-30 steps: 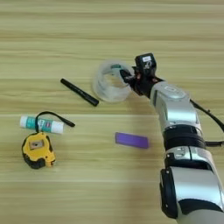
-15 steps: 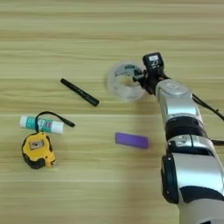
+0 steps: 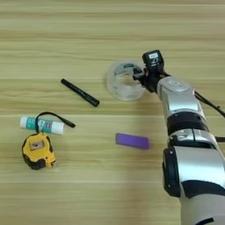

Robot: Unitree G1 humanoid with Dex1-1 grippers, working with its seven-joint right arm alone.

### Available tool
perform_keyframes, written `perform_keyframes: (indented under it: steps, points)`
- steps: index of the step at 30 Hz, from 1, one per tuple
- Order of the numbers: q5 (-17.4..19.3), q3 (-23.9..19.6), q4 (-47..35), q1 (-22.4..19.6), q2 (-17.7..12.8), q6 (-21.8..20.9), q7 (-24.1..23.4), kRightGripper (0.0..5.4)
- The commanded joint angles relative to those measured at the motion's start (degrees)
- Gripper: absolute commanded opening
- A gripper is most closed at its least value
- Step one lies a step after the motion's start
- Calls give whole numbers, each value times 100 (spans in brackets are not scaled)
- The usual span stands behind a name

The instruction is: Move the objects on the table

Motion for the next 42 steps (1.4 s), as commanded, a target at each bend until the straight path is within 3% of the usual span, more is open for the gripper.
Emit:
perform_keyframes:
  steps: [1,16,35,42]
  points:
    - [0,18,-383,-577,-295,-256,94,150]
    - [-82,272,-616,-284,-310,-93,642,150]
    - [-159,371,-472,-45,-269,-150,753,150]
    - [-113,386,-500,-11,-233,-139,816,259]
